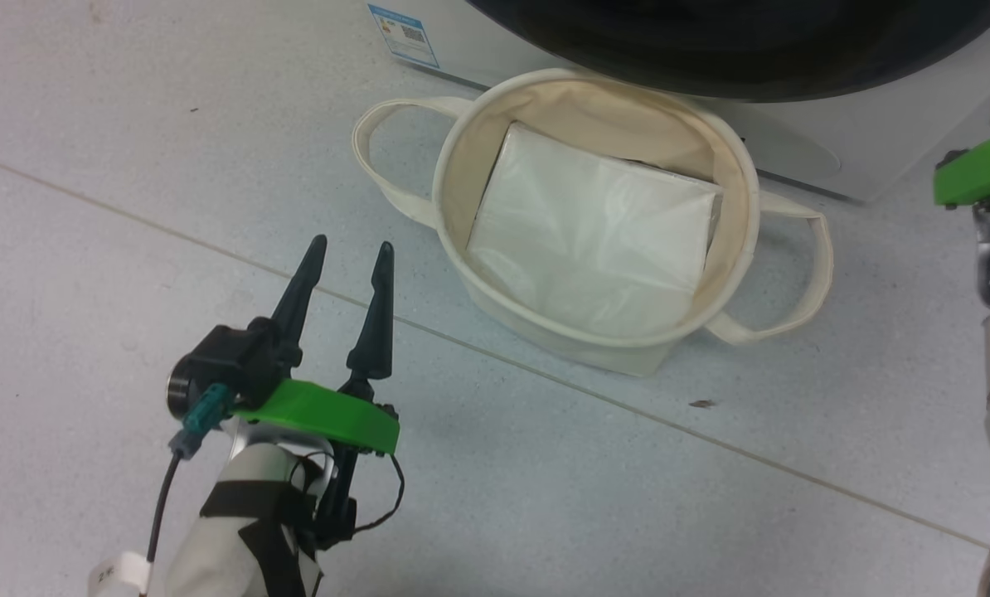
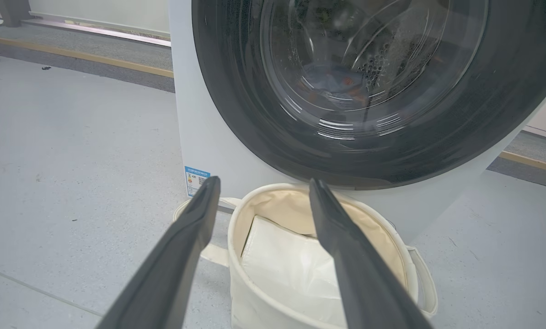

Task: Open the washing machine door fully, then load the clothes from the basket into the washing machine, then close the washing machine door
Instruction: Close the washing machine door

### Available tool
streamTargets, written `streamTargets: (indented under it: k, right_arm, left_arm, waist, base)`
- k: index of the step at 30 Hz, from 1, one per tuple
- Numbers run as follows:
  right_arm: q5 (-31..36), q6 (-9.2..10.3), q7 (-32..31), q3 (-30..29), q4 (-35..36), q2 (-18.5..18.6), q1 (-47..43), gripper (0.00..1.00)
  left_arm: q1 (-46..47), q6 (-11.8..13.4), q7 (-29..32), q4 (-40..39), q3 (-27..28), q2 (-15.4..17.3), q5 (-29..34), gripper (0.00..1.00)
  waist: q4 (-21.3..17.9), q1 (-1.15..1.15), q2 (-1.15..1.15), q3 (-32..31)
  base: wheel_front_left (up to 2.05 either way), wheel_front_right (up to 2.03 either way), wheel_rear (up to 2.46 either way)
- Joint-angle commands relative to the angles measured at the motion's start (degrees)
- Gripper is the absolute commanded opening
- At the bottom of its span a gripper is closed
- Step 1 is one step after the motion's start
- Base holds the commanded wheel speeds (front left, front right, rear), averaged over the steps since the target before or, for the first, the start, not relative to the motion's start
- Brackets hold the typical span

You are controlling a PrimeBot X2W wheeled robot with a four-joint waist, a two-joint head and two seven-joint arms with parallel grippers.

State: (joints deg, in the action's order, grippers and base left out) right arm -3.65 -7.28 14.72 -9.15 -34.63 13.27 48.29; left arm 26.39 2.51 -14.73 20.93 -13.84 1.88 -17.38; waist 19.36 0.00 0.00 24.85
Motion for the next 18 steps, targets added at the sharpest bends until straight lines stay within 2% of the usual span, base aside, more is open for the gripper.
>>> streamTargets:
  k: [1,9,18]
  right_arm:
    - [-0.5,-0.21,0.3,0.1,1.8,-0.2,2.0,0.00]
    - [-2.2,-0.21,0.3,-1.3,2.1,-0.4,2.6,0.00]
    - [-2.8,-0.21,0.3,0.2,2.5,0.0,3.7,0.00]
  left_arm:
    - [1.2,0.2,-0.3,-1.9,1.6,1.0,-0.7,1.00]
    - [1.6,0.4,-0.3,-1.8,1.4,1.0,-0.9,1.00]
    - [2.3,0.1,-0.3,-1.8,1.4,1.0,-0.6,1.00]
  waist:
    - [0.0,0.00,0.00,0.1]
    - [-0.6,0.00,0.00,0.3]
    - [-0.9,0.00,0.00,1.3]
  base:
    - [0.00,0.00,0.00]
    - [0.00,0.00,0.00]
    - [0.00,0.00,0.00]
